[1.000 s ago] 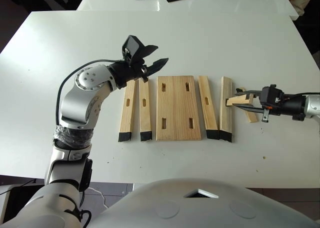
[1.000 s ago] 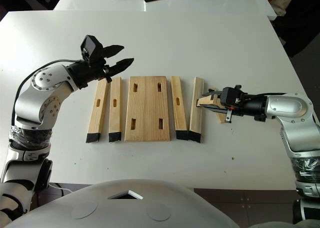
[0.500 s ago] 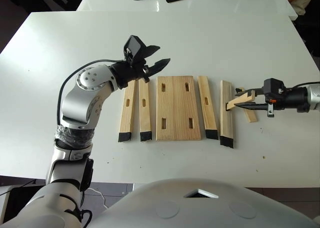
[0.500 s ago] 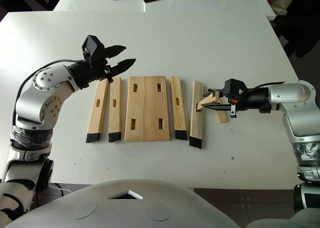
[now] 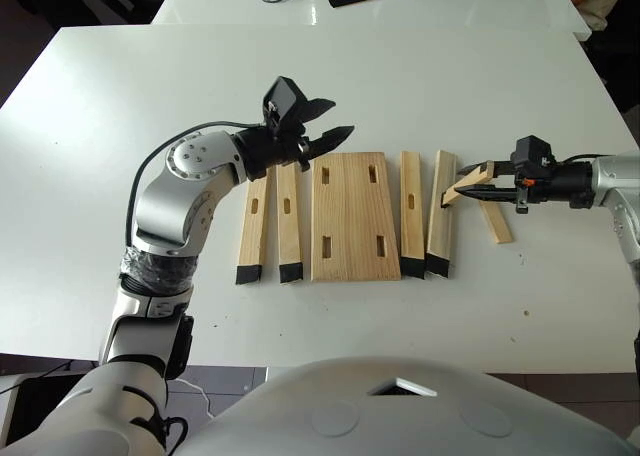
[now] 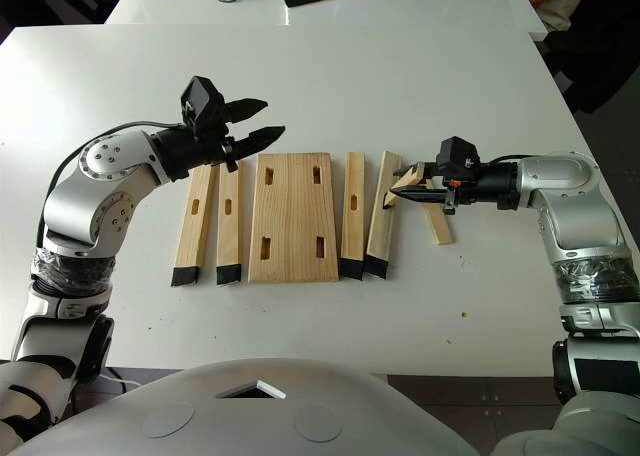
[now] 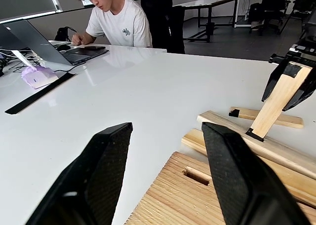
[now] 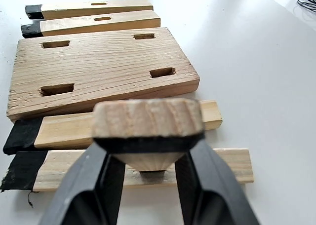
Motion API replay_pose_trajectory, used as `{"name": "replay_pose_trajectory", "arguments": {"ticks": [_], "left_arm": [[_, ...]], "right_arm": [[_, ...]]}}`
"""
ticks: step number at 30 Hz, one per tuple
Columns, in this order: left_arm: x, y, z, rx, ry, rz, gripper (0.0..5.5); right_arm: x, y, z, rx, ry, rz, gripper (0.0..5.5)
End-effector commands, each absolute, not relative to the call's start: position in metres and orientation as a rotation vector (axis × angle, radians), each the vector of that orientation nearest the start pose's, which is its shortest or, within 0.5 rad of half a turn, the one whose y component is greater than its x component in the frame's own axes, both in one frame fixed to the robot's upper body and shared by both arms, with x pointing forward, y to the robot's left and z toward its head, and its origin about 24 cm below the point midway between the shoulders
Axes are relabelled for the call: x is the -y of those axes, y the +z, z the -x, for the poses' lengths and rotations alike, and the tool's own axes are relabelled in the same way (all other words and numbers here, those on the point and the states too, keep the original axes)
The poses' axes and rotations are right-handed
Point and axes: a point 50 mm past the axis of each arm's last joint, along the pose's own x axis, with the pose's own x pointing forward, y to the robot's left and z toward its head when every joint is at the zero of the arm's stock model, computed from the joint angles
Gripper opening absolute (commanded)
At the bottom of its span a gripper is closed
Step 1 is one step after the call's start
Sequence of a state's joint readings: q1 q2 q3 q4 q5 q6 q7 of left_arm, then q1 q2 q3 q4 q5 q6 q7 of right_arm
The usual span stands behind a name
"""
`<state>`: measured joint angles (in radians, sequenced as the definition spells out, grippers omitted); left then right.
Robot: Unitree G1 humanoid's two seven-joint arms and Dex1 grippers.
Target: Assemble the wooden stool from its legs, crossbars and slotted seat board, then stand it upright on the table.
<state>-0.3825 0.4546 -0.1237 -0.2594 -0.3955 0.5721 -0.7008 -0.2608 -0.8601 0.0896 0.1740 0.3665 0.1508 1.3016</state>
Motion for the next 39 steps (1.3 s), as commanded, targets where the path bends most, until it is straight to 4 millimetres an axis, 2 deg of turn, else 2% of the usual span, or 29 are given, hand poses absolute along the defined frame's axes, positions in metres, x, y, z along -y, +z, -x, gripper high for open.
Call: {"name": "replay_pose_trajectory", "arguments": {"ticks": [1,7,8,9,13,15,17,21,30,33,36,39], "left_arm": [[-0.123,0.149,-0.280,-0.068,-0.998,-0.142,2.62],[-0.120,0.147,-0.279,-0.086,-1.001,-0.119,2.62],[-0.120,0.148,-0.279,-0.087,-1.001,-0.116,2.62],[-0.120,0.148,-0.279,-0.088,-1.002,-0.114,2.62],[-0.119,0.148,-0.279,-0.093,-1.011,-0.111,2.62],[-0.119,0.148,-0.279,-0.095,-1.012,-0.112,2.62],[-0.120,0.148,-0.280,-0.097,-1.010,-0.113,2.62],[-0.121,0.148,-0.280,-0.090,-0.995,-0.113,2.62],[-0.130,0.149,-0.279,-0.071,-0.937,-0.101,2.62],[-0.130,0.149,-0.278,-0.067,-0.933,-0.098,2.62],[-0.129,0.149,-0.278,-0.065,-0.931,-0.098,2.62],[-0.127,0.149,-0.280,-0.062,-0.934,-0.097,2.62]], "right_arm": [[0.250,0.070,-0.250,-0.543,1.208,0.308,1.30],[0.246,0.063,-0.249,-0.516,1.165,0.305,1.30],[0.244,0.058,-0.249,-0.517,1.149,0.295,1.67],[0.243,0.049,-0.246,-0.539,1.140,0.293,1.73],[0.242,0.010,-0.220,-0.651,1.138,0.311,2.40],[0.244,0.002,-0.212,-0.662,1.121,0.306,2.67],[0.245,0.003,-0.211,-0.635,1.093,0.301,2.90],[0.250,0.030,-0.217,-0.507,1.038,0.294,3.46],[0.252,0.132,-0.206,-0.233,1.043,0.197,3.46],[0.245,0.165,-0.204,-0.122,1.046,0.180,3.46],[0.232,0.182,-0.203,-0.039,1.067,0.154,3.46],[0.221,0.184,-0.205,0.000,1.075,0.127,3.46]]}}
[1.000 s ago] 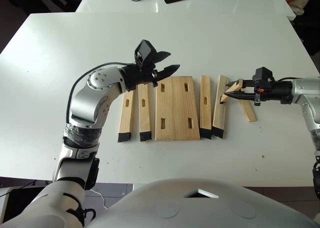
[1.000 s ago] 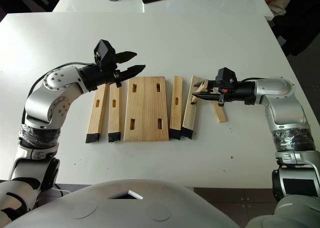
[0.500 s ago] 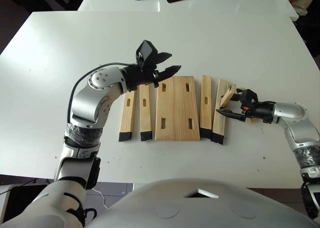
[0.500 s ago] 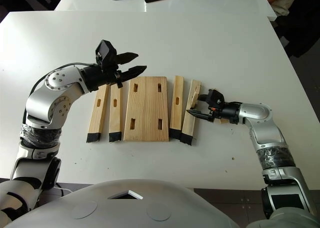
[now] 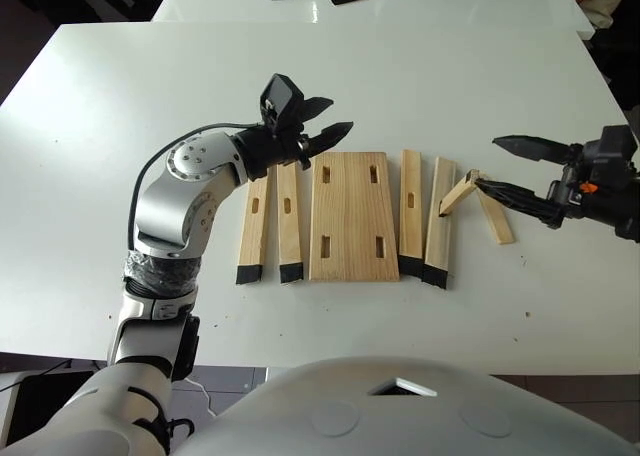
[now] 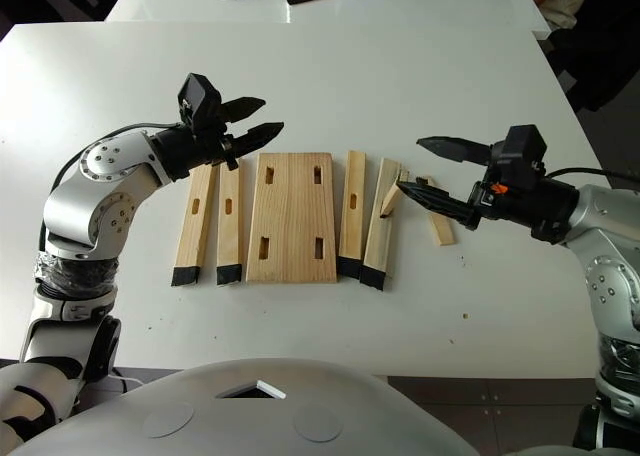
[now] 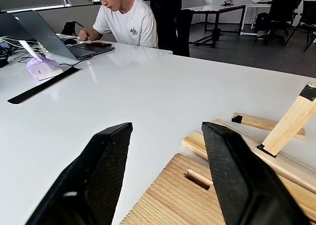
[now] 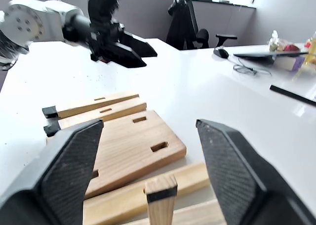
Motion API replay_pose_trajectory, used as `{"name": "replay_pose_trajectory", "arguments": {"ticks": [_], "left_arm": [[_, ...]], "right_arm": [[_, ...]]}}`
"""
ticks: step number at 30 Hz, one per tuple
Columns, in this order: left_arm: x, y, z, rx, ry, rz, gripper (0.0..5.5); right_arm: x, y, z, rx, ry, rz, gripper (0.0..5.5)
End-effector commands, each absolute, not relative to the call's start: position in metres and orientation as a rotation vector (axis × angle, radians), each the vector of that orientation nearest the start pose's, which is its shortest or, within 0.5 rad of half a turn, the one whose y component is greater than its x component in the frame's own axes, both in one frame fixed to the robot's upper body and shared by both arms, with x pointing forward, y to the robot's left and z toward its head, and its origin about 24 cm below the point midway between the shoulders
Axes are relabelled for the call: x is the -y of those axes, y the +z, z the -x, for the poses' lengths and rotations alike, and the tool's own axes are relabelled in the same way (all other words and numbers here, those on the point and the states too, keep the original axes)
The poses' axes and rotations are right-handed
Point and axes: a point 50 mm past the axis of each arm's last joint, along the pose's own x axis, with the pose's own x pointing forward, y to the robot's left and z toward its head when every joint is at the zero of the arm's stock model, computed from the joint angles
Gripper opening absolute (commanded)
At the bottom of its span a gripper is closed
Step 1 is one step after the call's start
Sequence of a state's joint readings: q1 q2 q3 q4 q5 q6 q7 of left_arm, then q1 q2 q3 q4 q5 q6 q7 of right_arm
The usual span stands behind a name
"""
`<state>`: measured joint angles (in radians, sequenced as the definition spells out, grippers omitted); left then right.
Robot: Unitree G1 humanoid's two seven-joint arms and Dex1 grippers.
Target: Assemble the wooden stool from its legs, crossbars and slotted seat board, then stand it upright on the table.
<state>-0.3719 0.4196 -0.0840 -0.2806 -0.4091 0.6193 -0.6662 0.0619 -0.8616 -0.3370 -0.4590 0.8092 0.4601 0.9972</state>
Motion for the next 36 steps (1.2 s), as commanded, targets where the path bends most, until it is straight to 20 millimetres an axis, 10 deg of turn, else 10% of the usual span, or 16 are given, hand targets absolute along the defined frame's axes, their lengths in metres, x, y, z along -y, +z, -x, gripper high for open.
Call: {"name": "replay_pose_trajectory", "arguments": {"ticks": [1,27,36], "left_arm": [[-0.126,0.150,-0.280,-0.062,-0.938,-0.097,2.62],[-0.125,0.150,-0.289,-0.066,-0.918,-0.086,2.62],[-0.123,0.152,-0.293,-0.072,-0.950,-0.096,2.62]], "right_arm": [[0.218,0.182,-0.206,0.003,1.077,0.122,3.28],[0.157,0.220,-0.257,0.249,1.135,0.150,2.62],[0.173,0.115,-0.247,-0.080,1.049,0.088,2.62]]}}
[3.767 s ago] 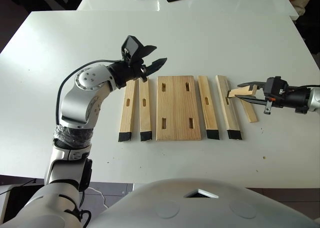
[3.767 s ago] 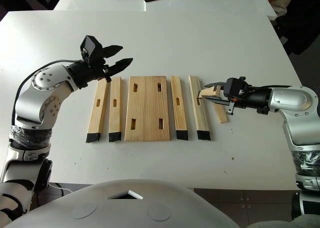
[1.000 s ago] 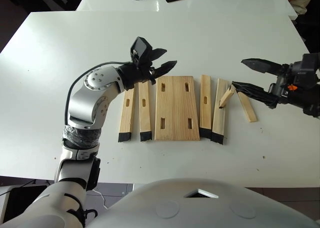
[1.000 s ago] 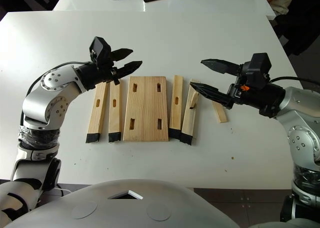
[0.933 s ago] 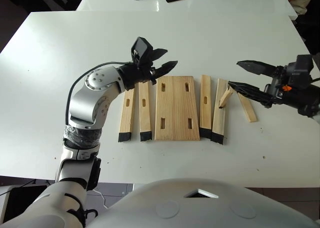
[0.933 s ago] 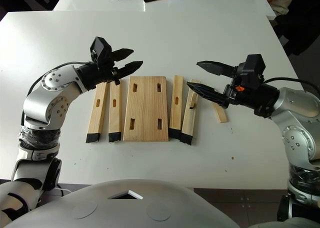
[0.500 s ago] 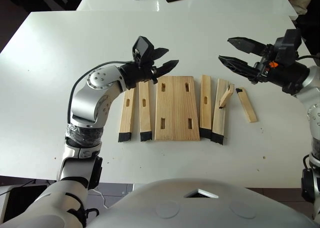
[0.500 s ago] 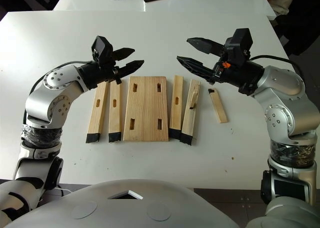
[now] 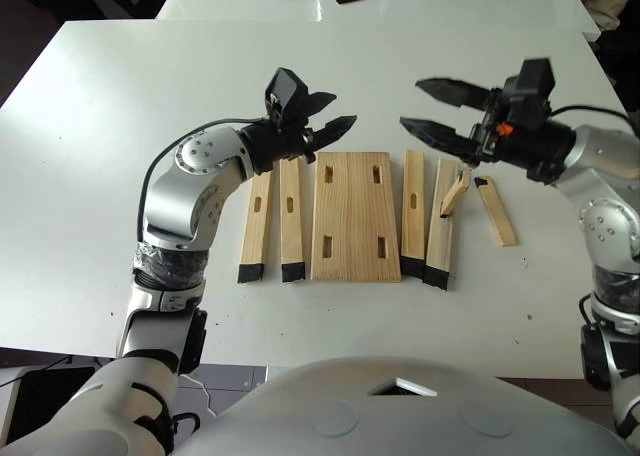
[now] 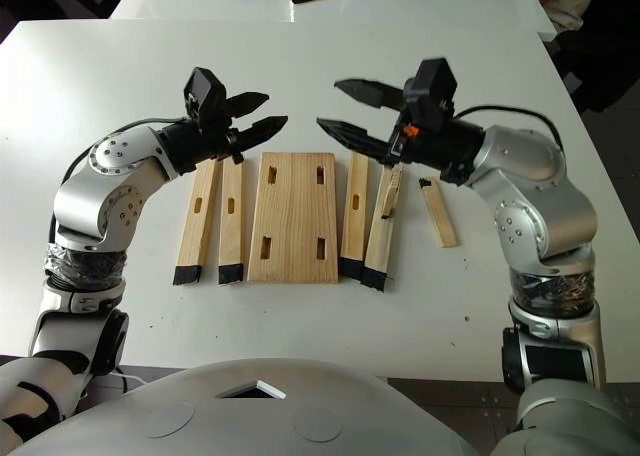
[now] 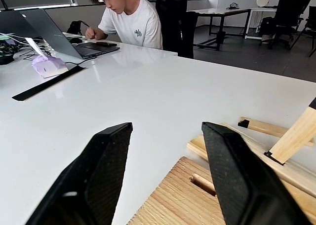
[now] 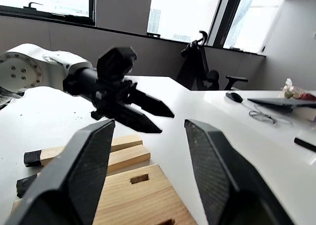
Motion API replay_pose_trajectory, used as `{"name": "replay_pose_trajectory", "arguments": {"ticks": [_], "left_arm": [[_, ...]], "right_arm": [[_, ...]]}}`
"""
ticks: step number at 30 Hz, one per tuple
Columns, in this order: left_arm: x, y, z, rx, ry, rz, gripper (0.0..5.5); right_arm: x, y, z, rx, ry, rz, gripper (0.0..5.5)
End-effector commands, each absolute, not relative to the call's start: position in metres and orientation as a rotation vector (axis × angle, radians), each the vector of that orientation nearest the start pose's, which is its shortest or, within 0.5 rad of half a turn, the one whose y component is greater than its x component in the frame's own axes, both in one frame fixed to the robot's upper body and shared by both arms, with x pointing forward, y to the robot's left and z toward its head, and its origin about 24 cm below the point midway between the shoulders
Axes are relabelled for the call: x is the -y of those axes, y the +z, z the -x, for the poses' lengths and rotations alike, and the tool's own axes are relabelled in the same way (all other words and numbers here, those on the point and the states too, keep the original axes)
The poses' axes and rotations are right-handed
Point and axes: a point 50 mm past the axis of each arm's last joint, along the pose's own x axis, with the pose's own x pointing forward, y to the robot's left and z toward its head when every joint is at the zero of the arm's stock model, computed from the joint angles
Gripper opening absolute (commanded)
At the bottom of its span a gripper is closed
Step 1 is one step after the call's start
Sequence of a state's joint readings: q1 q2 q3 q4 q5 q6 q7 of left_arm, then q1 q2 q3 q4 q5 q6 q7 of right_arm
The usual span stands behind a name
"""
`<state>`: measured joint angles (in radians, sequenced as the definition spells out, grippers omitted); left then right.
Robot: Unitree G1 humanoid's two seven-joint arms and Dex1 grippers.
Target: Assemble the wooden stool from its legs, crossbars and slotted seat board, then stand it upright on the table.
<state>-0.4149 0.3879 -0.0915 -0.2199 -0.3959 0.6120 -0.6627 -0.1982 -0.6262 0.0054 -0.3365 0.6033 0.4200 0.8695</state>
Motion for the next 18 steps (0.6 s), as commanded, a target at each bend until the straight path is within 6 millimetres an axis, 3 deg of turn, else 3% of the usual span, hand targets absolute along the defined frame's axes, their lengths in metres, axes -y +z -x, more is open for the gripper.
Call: {"name": "replay_pose_trajectory", "arguments": {"ticks": [1,3,8,13,15,18], "left_arm": [[-0.123,0.153,-0.294,-0.072,-0.953,-0.099,2.62],[-0.124,0.155,-0.296,-0.071,-0.959,-0.105,2.62],[-0.124,0.156,-0.297,-0.067,-0.958,-0.108,2.62],[-0.127,0.154,-0.296,-0.066,-0.938,-0.098,2.62],[-0.128,0.153,-0.296,-0.067,-0.931,-0.096,2.62],[-0.135,0.153,-0.293,-0.062,-0.887,-0.087,2.62]], "right_arm": [[0.174,0.110,-0.247,-0.088,1.033,0.090,2.62],[0.174,0.110,-0.249,-0.062,1.014,0.090,2.62],[0.167,0.149,-0.243,0.091,1.042,0.071,2.62],[0.154,0.182,-0.202,0.143,1.187,-0.001,2.62],[0.151,0.177,-0.178,0.074,1.259,0.010,2.62],[0.157,0.148,-0.158,-0.133,1.314,0.045,2.62]]}}
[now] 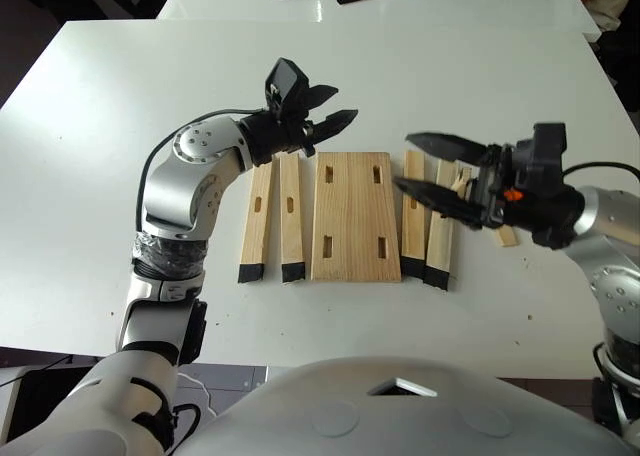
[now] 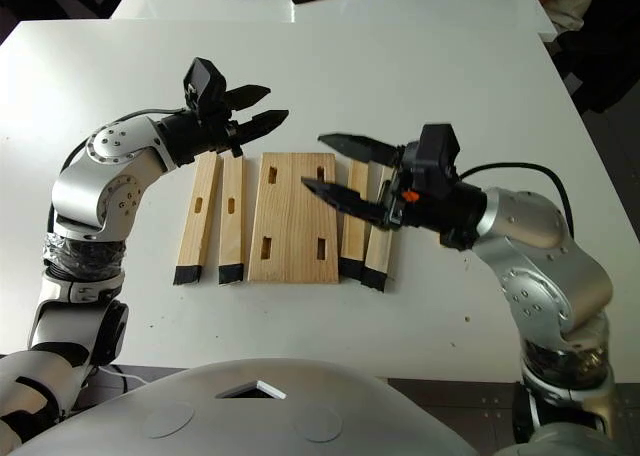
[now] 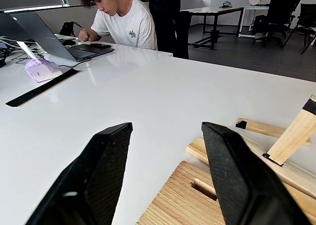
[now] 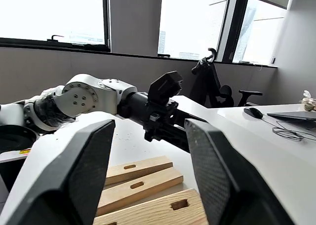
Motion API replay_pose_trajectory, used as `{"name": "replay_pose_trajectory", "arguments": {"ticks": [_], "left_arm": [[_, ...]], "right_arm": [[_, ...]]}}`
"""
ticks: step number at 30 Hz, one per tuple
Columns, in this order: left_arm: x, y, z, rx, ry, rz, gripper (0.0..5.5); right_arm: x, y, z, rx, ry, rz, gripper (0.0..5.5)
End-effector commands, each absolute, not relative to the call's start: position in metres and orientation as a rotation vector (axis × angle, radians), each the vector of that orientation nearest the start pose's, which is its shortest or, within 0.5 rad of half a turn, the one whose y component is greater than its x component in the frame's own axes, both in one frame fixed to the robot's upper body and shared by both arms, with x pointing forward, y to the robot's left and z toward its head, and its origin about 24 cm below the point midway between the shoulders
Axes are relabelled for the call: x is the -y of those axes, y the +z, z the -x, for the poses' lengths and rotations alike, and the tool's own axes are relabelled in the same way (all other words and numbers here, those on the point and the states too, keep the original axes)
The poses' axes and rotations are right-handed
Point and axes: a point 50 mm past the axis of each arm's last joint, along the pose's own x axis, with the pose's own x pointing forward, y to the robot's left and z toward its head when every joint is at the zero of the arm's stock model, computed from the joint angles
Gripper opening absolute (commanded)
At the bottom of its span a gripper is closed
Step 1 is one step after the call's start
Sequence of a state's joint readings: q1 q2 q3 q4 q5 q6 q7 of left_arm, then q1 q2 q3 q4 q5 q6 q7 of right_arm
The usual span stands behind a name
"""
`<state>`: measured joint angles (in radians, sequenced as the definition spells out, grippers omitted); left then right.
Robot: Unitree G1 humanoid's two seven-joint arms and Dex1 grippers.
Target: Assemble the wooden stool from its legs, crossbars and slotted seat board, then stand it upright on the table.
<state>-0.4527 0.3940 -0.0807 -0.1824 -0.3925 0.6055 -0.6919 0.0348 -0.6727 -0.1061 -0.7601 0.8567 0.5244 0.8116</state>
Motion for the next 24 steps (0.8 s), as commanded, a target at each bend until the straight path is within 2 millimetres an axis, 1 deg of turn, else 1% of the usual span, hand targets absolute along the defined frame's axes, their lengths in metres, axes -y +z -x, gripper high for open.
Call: {"name": "replay_pose_trajectory", "arguments": {"ticks": [1,4,5,7,11,19,22,24], "left_arm": [[-0.136,0.153,-0.293,-0.061,-0.876,-0.085,2.62],[-0.138,0.152,-0.292,-0.063,-0.864,-0.082,2.62],[-0.137,0.152,-0.292,-0.064,-0.865,-0.081,2.62],[-0.136,0.152,-0.291,-0.063,-0.872,-0.081,2.62],[-0.134,0.153,-0.292,-0.058,-0.883,-0.086,2.62],[-0.134,0.153,-0.290,-0.055,-0.883,-0.087,2.62],[-0.134,0.152,-0.289,-0.056,-0.880,-0.086,2.62],[-0.134,0.152,-0.289,-0.056,-0.881,-0.084,2.62]], "right_arm": [[0.161,0.136,-0.156,-0.200,1.297,0.049,2.62],[0.175,0.093,-0.154,-0.378,1.192,0.130,2.62],[0.178,0.082,-0.153,-0.409,1.180,0.158,2.62],[0.181,0.068,-0.151,-0.442,1.158,0.176,2.62],[0.186,0.058,-0.146,-0.467,1.162,0.211,2.62],[0.201,0.054,-0.143,-0.510,1.165,0.250,2.62],[0.209,0.045,-0.140,-0.557,1.155,0.261,2.62],[0.219,0.035,-0.138,-0.608,1.131,0.262,2.62]]}}
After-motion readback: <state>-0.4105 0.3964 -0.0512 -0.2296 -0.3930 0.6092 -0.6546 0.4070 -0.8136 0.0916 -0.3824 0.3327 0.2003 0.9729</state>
